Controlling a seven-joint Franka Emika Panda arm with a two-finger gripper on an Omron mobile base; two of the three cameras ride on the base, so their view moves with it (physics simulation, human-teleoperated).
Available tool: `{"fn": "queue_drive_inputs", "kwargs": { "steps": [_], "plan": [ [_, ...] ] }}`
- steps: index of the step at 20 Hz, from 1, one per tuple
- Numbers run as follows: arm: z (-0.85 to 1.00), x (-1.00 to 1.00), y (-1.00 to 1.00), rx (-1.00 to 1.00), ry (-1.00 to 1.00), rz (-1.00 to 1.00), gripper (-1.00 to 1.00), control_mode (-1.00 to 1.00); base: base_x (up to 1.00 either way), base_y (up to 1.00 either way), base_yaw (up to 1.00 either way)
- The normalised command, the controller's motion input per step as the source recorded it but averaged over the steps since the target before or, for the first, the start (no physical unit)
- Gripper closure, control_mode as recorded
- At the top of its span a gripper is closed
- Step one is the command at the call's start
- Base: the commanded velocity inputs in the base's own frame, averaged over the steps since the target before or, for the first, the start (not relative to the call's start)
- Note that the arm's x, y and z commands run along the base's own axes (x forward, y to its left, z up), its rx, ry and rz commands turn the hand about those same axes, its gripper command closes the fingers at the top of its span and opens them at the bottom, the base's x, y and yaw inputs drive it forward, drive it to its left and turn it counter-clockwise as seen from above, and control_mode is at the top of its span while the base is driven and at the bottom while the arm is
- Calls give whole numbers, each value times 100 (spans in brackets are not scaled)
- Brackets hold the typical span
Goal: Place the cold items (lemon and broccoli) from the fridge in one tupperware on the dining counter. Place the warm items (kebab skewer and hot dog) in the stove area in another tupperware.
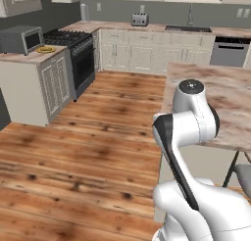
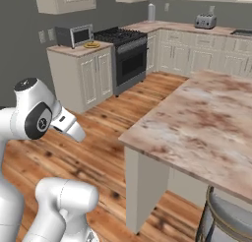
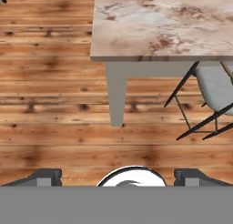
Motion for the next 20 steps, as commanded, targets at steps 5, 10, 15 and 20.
{"fn": "queue_drive_inputs", "kwargs": {
  "steps": [5,10,15,20],
  "plan": [
    [0,0,0,0,0,0,-100,100,78,100,0],
    [0,0,0,0,0,0,-100,100,95,100,0],
    [0,0,0,0,0,0,-100,100,100,84,4],
    [0,0,0,0,0,0,-100,100,100,48,18]
  ]
}}
